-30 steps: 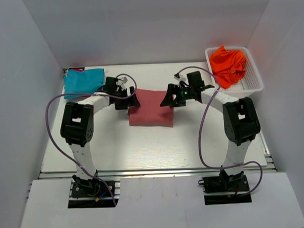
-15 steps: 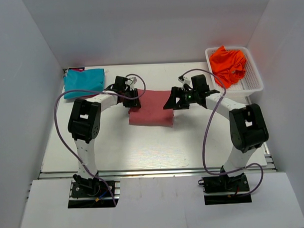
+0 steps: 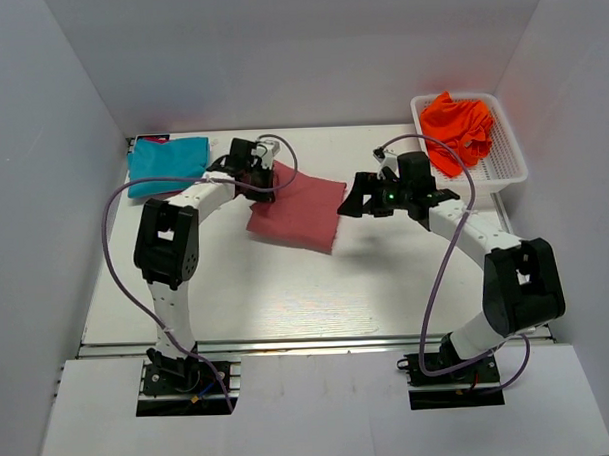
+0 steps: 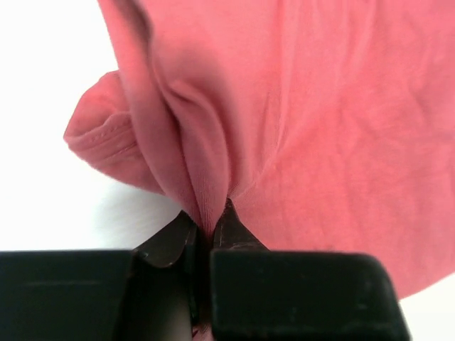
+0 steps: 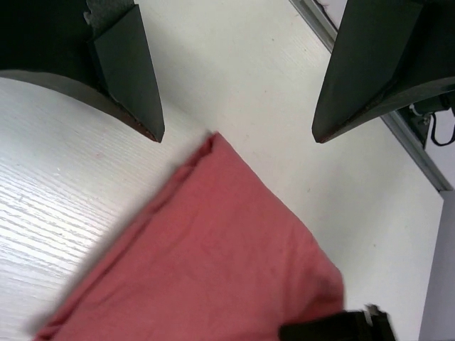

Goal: Fold and stack the t-shirts
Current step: Put the neatly folded tshirt into the corner of the board with the left arm

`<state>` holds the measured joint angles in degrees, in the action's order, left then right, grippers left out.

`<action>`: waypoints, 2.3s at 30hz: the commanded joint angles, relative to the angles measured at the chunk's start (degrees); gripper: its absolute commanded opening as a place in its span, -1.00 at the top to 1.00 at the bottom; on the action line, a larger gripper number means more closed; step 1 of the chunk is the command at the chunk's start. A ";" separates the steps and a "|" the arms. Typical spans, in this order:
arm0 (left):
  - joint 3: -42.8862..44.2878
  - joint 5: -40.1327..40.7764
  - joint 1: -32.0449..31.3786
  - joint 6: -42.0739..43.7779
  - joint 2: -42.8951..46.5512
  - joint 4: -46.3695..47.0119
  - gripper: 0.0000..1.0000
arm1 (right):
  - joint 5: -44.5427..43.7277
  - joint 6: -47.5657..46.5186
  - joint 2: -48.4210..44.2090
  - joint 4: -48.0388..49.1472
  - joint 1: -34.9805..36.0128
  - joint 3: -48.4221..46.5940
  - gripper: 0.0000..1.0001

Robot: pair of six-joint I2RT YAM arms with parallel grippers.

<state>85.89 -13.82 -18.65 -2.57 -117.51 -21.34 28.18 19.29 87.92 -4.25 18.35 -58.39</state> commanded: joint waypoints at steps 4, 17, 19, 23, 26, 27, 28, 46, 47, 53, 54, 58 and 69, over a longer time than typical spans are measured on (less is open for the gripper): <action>11.21 8.09 1.43 14.59 9.40 -5.19 1.00 | -4.45 -0.74 -3.19 1.88 -0.33 1.00 -0.81; 31.61 10.48 9.86 22.34 7.04 -15.92 1.00 | -4.98 0.05 -2.05 1.18 -0.51 -0.93 -0.81; 32.67 9.70 11.18 23.66 7.04 -16.44 1.00 | -5.07 0.14 -2.05 0.91 -0.33 -1.29 -0.81; 37.22 9.17 14.78 24.45 6.51 -17.06 1.00 | -5.16 -0.65 -1.35 -1.11 -0.51 -3.65 -0.81; 41.01 9.17 17.24 24.45 3.79 -18.30 1.00 | -5.16 -0.39 -1.43 -1.02 -0.33 -3.66 -0.81; 41.98 9.17 17.77 24.45 3.09 -18.90 1.00 | -5.07 -0.39 -1.44 -1.28 -0.42 -3.66 -0.81; 42.69 8.64 18.39 24.45 2.38 -19.43 1.00 | -5.16 -0.39 -1.35 -1.29 -0.42 -3.66 -0.81; 44.72 5.65 31.14 19.00 -8.61 -15.84 1.00 | -7.79 -0.92 -0.21 -3.75 -0.33 -7.44 -0.81; 44.72 5.65 32.01 19.00 -9.13 -14.96 1.00 | -7.88 -0.92 -0.03 -3.75 -0.33 -7.70 -0.81; 43.40 7.22 34.56 20.05 -11.24 -13.55 1.00 | -8.49 -0.74 0.67 -4.36 -0.33 -8.58 -0.81; 43.40 7.23 34.56 20.06 -11.77 -13.55 1.00 | -8.41 -0.74 0.85 -4.28 -0.24 -8.58 -0.81; 44.02 13.63 35.18 20.15 -13.62 -12.06 -0.99 | -7.80 -0.22 1.64 -4.98 -0.33 -9.46 -0.81; 43.67 15.77 34.56 16.10 -9.67 -11.00 -1.00 | -6.39 0.31 1.38 -3.22 -0.07 -9.29 -0.81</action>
<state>129.16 3.62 16.14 15.07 -133.32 -34.04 20.82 19.29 89.65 -9.21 18.09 -65.89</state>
